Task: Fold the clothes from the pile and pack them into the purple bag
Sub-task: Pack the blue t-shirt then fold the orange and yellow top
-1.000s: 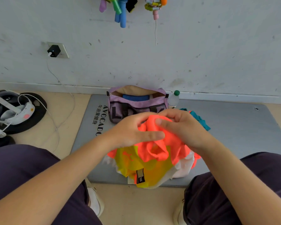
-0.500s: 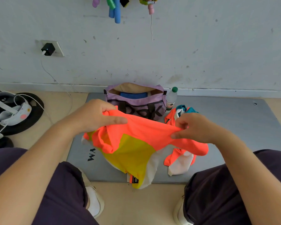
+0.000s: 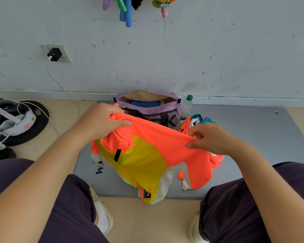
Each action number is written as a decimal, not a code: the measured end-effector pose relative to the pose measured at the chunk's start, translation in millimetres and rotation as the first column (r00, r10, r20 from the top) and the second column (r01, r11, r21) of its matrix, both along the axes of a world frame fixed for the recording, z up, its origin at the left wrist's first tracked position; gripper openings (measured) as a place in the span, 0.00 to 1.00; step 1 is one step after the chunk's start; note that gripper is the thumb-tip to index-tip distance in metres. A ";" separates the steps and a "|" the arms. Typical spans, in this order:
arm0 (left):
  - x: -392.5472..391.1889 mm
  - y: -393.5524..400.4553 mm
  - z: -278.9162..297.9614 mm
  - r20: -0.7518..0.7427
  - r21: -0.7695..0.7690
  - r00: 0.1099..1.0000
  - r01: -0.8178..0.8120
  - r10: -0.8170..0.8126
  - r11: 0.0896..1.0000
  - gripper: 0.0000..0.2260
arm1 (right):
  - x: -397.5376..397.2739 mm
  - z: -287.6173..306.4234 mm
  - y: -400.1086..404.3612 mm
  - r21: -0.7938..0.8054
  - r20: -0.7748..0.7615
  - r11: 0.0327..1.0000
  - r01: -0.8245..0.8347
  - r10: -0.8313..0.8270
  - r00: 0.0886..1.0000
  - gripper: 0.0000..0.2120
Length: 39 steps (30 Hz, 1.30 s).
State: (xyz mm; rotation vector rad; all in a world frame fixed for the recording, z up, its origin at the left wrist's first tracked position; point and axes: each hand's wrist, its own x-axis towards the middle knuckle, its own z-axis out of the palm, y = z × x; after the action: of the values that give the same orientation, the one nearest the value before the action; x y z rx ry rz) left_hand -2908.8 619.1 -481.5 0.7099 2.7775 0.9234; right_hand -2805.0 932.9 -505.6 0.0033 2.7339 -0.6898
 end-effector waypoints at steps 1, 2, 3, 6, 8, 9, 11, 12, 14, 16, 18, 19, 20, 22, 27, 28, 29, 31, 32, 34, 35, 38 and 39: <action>-0.6 -0.2 0.1 0.009 0.002 1.000 0.001 -0.001 1.000 0.08 | -0.1 -0.3 1.3 0.017 -0.004 0.999 0.028 -0.028 1.000 0.14; -1.0 -0.4 0.4 0.027 0.015 1.000 0.010 -0.010 1.000 0.06 | 0.2 -0.4 2.2 0.034 -0.007 0.999 0.042 -0.042 0.999 0.15; -0.8 0.3 1.1 0.052 0.035 0.998 0.026 -0.028 0.999 0.05 | 1.0 -1.1 2.5 0.048 -0.008 0.998 0.038 -0.038 0.999 0.16; 4.6 5.4 6.0 0.153 0.124 0.982 0.091 -0.109 0.988 0.08 | 4.8 -4.2 -3.6 0.064 0.016 0.997 -0.046 0.045 0.999 0.18; 9.6 9.4 9.7 0.212 0.204 0.968 0.091 -0.135 0.975 0.14 | 6.7 -6.8 -11.7 0.076 0.056 0.992 -0.104 0.100 0.993 0.16; 11.8 11.3 10.7 0.224 0.250 0.964 0.082 -0.140 0.965 0.14 | 7.2 -7.5 -14.9 0.074 0.073 0.991 -0.115 0.110 0.991 0.15; 15.2 15.0 11.3 0.197 0.305 0.968 0.090 -0.155 0.948 0.11 | 8.1 -7.8 -19.7 0.018 0.104 0.993 -0.117 0.114 0.988 0.11; 16.5 16.5 11.4 0.172 0.302 0.971 0.106 -0.163 0.947 0.10 | 8.8 -7.5 -22.0 -0.031 0.119 0.993 -0.112 0.115 0.986 0.11; 19.4 19.3 12.6 0.152 0.278 0.970 0.140 -0.188 0.950 0.06 | 9.6 -6.5 -27.5 -0.130 0.132 0.986 -0.104 0.121 0.984 0.12; 22.5 22.0 14.4 0.178 0.266 0.956 0.182 -0.234 0.947 0.03 | 8.8 -7.0 -34.2 -0.190 0.094 0.976 -0.111 0.130 0.987 0.10; 26.0 24.4 15.4 0.205 0.267 0.933 0.238 -0.296 0.934 0.03 | 7.7 -6.6 -40.2 -0.224 0.035 0.967 -0.122 0.133 0.991 0.09; 27.9 25.5 15.4 0.218 0.281 0.918 0.266 -0.331 0.922 0.03 | 7.1 -6.1 -42.4 -0.253 0.001 0.960 -0.120 0.124 0.992 0.06; 29.8 26.4 15.7 0.229 0.292 0.903 0.291 -0.362 0.911 0.04 | 6.4 -5.6 -44.3 -0.304 -0.033 0.946 -0.111 0.106 0.994 0.04; 32.8 28.4 16.0 0.244 0.295 0.885 0.321 -0.396 0.900 0.04 | 6.3 -2.3 -49.1 -0.483 -0.040 0.873 -0.068 0.056 0.998 0.05; 35.3 32.2 12.9 0.250 0.277 0.898 0.291 -0.361 0.916 0.07 | 11.5 3.1 -66.1 -0.678 -0.038 0.733 -0.056 0.041 0.998 0.14; 35.6 33.1 12.4 0.246 0.278 0.902 0.284 -0.354 0.918 0.07 | 12.2 1.7 -69.6 -0.642 -0.081 0.763 -0.072 0.025 0.996 0.14; 35.9 34.1 12.1 0.244 0.278 0.906 0.277 -0.346 0.920 0.06 | 12.6 -0.1 -72.0 -0.604 -0.130 0.793 -0.075 -0.005 0.992 0.12; 36.1 35.4 12.0 0.235 0.274 0.916 0.259 -0.325 0.926 0.05 | 12.6 -3.1 -73.7 -0.536 -0.238 0.842 -0.061 -0.081 0.968 0.10; 36.3 35.5 12.1 0.231 0.273 0.921 0.249 -0.315 0.929 0.05 | 12.2 -3.8 -73.6 -0.514 -0.277 0.856 -0.054 -0.106 0.955 0.10; 36.0 35.7 12.0 0.224 0.263 0.929 0.233 -0.294 0.936 0.06 | 12.1 -5.2 -72.4 -0.498 -0.307 0.865 -0.062 -0.109 0.946 0.09; 35.7 35.9 11.8 0.224 0.253 0.934 0.221 -0.279 0.942 0.07 | 12.3 -6.5 -72.3 -0.494 -0.306 0.867 -0.068 -0.100 0.947 0.09; 35.3 36.4 11.0 0.232 0.251 0.942 0.182 -0.241 0.951 0.07 | 13.1 -11.0 -73.7 -0.465 -0.303 0.884 -0.053 -0.102 0.947 0.10; 35.0 37.0 10.5 0.230 0.262 0.945 0.172 -0.234 0.950 0.07 | 13.0 -12.9 -74.4 -0.448 -0.312 0.893 -0.045 -0.110 0.944 0.10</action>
State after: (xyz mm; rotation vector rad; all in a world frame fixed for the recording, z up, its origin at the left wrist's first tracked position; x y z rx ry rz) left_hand -2873.9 656.1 -471.0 0.8263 2.3399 1.2210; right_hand -2792.0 858.5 -518.5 -0.1897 2.8090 -1.4391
